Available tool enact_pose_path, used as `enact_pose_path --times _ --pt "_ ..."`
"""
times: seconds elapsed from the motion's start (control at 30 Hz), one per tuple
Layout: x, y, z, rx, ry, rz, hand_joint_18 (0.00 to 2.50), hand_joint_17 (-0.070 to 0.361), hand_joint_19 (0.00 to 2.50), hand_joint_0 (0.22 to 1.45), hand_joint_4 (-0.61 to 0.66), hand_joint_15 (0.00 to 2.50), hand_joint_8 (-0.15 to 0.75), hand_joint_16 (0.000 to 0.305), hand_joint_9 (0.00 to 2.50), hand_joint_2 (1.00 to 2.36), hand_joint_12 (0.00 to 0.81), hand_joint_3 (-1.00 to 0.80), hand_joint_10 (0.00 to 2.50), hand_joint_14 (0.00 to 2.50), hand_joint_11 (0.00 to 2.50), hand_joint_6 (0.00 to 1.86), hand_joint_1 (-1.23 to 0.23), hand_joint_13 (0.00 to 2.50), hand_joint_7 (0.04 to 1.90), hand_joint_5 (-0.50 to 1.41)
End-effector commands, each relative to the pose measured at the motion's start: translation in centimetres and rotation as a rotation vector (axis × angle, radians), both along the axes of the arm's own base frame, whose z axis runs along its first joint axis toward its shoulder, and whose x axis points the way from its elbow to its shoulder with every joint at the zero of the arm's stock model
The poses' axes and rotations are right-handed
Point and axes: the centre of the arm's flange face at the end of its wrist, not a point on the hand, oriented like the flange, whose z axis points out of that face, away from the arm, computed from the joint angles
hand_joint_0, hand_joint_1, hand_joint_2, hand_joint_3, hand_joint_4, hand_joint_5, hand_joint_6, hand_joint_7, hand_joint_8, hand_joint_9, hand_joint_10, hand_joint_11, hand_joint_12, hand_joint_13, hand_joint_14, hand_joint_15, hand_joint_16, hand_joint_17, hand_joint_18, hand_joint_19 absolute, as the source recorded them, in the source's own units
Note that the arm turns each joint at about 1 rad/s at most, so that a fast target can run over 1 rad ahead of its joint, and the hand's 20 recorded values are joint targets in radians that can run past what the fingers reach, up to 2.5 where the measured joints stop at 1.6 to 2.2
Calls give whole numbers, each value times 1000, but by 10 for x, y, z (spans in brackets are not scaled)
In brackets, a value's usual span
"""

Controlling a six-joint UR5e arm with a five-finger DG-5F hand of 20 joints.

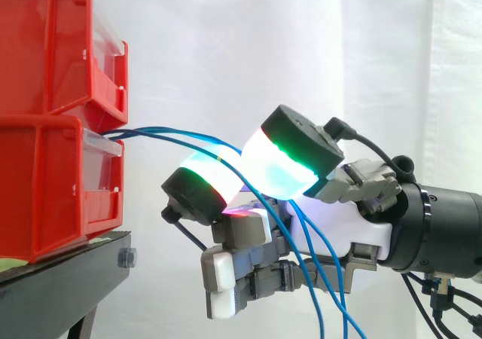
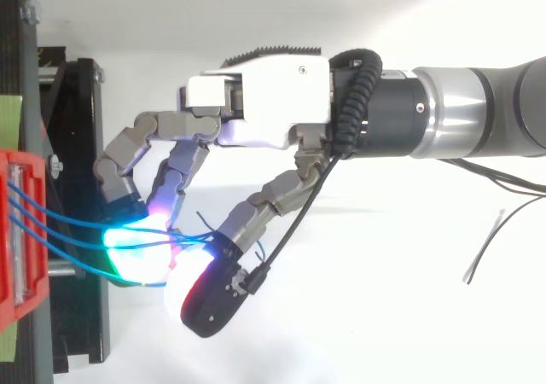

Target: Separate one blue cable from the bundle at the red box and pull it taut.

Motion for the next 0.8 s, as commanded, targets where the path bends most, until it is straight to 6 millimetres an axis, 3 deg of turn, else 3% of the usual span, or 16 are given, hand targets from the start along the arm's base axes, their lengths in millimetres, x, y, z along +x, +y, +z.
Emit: enact_pose_path --times 0.0,0.23,0.4,0.5,0.77 --pt "0 0 0 0 0 0 827 89 507 536 108 669 305 40 1000 1000 323 -500 28 26 1096 923 -974 952 1101 -197" --pt "0 0 0 1 0 0 879 103 508 442 142 656 337 46 1029 1000 353 -500 26 24 1080 920 -891 982 1025 -194" --pt "0 0 0 1 0 0 876 102 578 493 133 678 324 45 1067 1000 349 -500 27 23 1080 885 -580 990 1033 -182" --pt "0 0 0 1 0 0 858 97 626 554 118 691 307 43 1067 1000 336 -500 28 25 1083 871 -472 975 1067 -179" --pt "0 0 0 1 0 0 851 100 653 594 94 717 310 44 1053 1014 341 -331 26 26 1085 860 -496 961 1098 -178"
